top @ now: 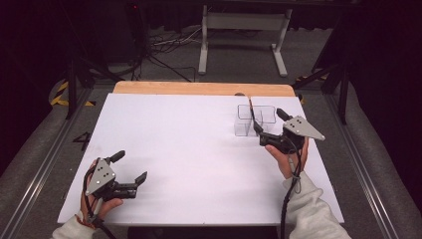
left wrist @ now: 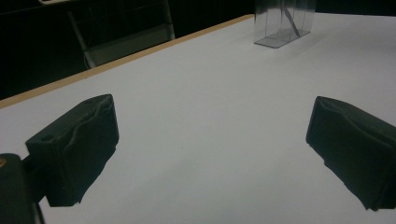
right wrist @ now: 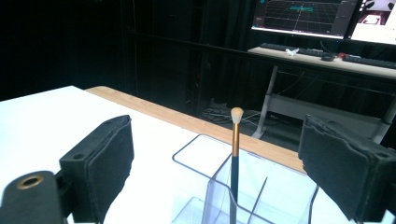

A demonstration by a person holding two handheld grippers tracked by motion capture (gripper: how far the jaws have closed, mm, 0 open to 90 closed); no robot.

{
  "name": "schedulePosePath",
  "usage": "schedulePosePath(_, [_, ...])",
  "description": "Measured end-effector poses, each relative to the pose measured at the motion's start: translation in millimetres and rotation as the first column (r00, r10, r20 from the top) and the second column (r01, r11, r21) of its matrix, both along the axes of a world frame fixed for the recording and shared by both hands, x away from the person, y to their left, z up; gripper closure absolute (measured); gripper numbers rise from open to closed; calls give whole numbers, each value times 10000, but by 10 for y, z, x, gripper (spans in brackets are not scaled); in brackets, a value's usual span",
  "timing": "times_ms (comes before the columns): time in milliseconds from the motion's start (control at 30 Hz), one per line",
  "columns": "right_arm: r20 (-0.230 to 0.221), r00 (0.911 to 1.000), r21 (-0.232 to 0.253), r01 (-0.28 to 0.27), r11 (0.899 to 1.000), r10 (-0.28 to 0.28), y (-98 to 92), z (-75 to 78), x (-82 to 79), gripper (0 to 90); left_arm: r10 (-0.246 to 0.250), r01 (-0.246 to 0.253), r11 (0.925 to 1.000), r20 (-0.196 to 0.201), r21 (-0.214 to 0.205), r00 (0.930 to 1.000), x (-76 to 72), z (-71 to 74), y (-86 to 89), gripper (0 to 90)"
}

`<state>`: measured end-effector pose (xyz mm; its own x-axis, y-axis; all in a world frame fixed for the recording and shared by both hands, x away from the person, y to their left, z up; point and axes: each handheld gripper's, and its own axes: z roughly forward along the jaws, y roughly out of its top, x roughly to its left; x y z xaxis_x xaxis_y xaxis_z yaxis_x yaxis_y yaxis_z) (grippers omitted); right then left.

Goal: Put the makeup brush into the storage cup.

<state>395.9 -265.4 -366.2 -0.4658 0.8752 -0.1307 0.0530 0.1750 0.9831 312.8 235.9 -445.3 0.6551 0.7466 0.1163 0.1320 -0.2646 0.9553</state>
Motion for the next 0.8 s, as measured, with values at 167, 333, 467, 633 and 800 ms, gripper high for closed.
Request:
schedulePosePath(167, [32,10000,-138,-24,9999,24,-20,-15,-56,103,11,-11,10000,22,44,10000,2,2,4,30])
schedulePosePath(333, [-15,9999,-289,-131,9995,131,-24,-30,-119,97,-9,9,10000,25,-4,10000,1,2,3,30])
schedulePosePath(467, [-45,9998,-444,-205,9988,203,-15,-43,-169,90,-13,13,10000,25,-5,10000,1,1,0,30])
schedulePosePath(633, [-10,9995,-561,-313,9979,313,-14,-53,-236,89,-30,30,10000,0,-29,10000,1,-1,-4,30])
schedulePosePath(800, [24,9993,-781,-376,9962,379,-15,-57,-289,94,-29,29,10000,-2,0,10000,1,0,0,30])
